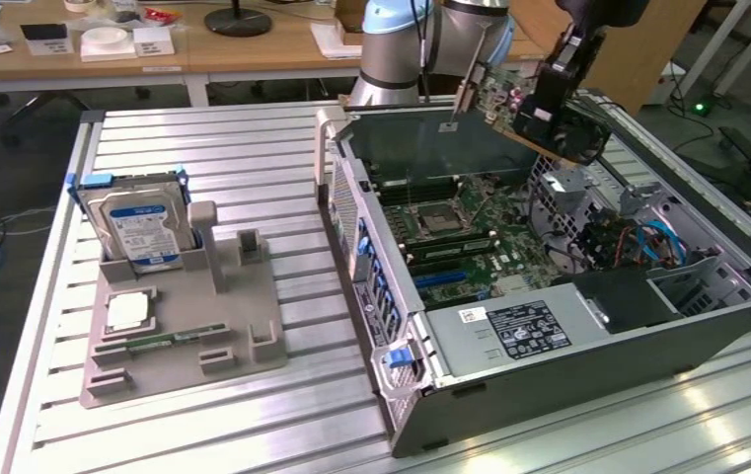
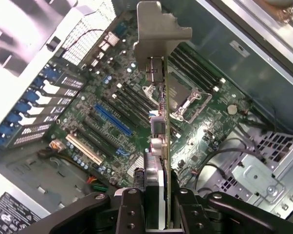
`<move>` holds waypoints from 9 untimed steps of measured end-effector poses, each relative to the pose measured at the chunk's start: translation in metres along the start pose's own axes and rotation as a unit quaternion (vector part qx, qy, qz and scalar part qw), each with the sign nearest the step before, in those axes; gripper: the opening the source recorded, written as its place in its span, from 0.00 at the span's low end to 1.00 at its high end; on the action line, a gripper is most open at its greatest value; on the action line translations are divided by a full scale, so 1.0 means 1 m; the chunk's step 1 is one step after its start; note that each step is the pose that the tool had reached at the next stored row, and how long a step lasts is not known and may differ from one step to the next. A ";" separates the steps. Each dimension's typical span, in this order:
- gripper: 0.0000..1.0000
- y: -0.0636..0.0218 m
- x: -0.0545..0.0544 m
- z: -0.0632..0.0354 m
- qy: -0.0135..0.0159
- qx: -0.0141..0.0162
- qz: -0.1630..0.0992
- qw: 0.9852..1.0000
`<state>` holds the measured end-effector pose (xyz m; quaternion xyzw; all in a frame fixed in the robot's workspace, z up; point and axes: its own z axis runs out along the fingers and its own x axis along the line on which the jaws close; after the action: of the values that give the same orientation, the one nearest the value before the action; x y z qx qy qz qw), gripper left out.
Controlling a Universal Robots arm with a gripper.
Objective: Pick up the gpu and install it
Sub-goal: 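Insert the gpu into the slot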
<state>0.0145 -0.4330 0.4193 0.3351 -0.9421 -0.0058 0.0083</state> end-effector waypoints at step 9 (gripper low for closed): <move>0.28 0.0000 0.000 0.0000 0.001 0.001 -0.060 0.998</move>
<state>0.0146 -0.4330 0.4194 0.3915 -0.9201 -0.0052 0.0087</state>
